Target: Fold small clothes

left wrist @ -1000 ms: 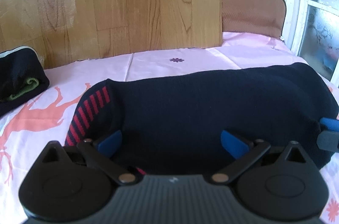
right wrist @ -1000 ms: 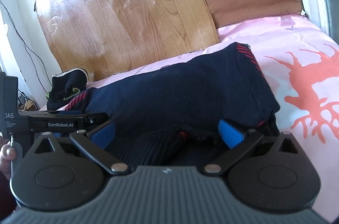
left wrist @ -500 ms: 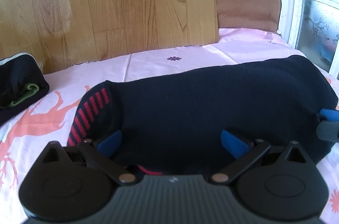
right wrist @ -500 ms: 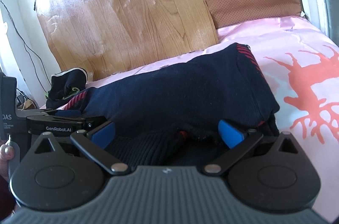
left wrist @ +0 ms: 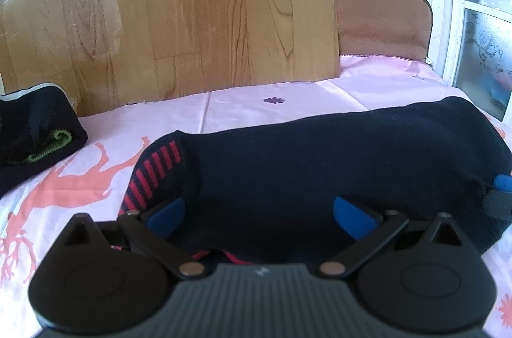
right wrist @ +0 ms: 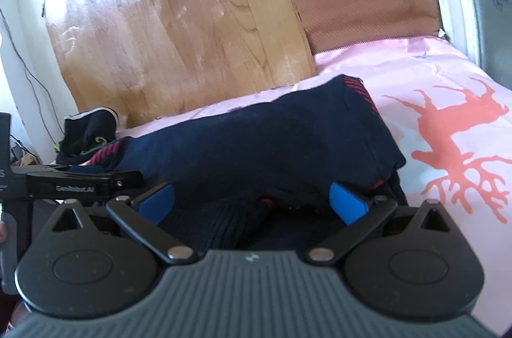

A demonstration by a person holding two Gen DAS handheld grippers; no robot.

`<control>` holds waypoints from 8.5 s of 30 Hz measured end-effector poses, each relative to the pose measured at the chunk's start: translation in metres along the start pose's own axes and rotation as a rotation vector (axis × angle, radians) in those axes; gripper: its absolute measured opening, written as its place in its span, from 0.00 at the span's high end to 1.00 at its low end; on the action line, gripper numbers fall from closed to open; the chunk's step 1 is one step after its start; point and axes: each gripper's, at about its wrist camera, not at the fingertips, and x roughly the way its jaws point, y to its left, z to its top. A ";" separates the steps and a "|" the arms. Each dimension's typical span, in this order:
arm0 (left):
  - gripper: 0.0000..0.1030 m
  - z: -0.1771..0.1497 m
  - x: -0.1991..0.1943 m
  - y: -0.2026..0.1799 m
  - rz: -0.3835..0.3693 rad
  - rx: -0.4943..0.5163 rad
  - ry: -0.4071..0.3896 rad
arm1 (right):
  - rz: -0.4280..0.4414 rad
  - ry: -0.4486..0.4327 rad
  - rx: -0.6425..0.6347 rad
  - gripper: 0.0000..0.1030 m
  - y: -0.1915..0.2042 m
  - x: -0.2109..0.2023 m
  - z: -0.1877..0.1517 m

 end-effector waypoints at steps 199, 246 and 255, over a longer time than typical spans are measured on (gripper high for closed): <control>0.00 0.010 0.000 0.114 -0.053 -0.208 0.130 | 0.210 0.158 0.181 0.04 0.049 0.099 0.024; 0.00 -0.006 0.018 0.123 -0.330 -0.308 0.099 | 0.196 0.201 0.038 0.00 0.068 0.118 0.030; 0.00 -0.006 0.020 0.120 -0.341 -0.305 0.098 | 0.214 0.207 0.032 0.00 0.068 0.118 0.030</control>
